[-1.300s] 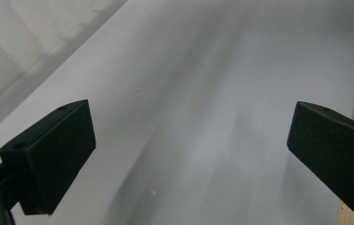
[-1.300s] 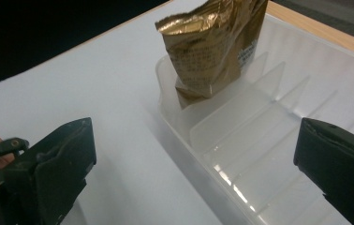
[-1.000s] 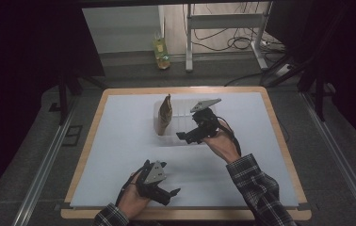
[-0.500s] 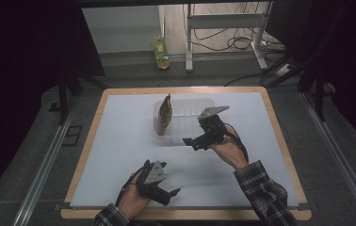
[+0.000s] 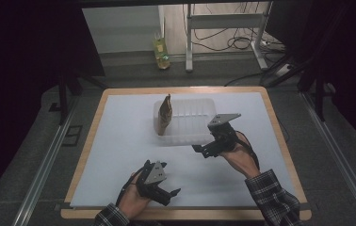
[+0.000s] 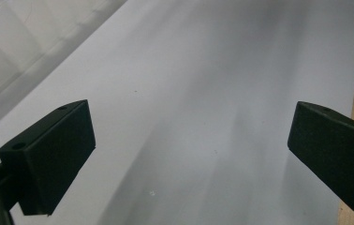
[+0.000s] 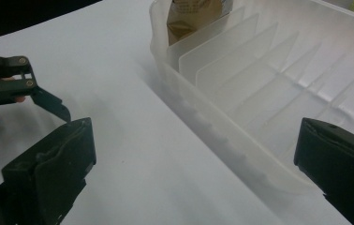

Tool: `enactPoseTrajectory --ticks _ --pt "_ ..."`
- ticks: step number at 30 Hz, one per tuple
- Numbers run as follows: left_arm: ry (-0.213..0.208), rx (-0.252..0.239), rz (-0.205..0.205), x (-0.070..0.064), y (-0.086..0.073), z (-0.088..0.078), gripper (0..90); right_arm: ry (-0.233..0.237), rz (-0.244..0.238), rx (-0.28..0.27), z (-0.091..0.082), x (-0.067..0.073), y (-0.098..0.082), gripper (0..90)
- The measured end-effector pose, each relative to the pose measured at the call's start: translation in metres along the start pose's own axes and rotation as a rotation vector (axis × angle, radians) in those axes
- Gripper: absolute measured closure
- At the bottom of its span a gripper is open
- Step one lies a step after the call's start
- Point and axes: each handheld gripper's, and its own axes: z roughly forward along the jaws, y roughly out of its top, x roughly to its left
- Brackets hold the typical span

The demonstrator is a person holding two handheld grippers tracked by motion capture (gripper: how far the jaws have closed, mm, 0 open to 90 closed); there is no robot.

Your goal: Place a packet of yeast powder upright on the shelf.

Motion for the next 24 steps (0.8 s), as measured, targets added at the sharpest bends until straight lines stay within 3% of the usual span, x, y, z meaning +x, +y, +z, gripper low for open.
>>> enactPoseTrajectory --ticks 7,21,24 --pt "0.002 0.002 0.005 0.0 0.0 0.0 0.9 0.013 0.008 0.004 -0.01 0.004 -0.013 0.0" --pt "0.002 0.007 0.004 -0.001 0.0 0.001 0.9 -0.049 -0.016 -0.02 -0.034 0.006 -0.048 0.0" --pt "0.001 0.007 0.001 -0.001 -0.001 0.001 0.9 -0.039 0.0 -0.026 -0.038 0.007 -0.056 0.0"
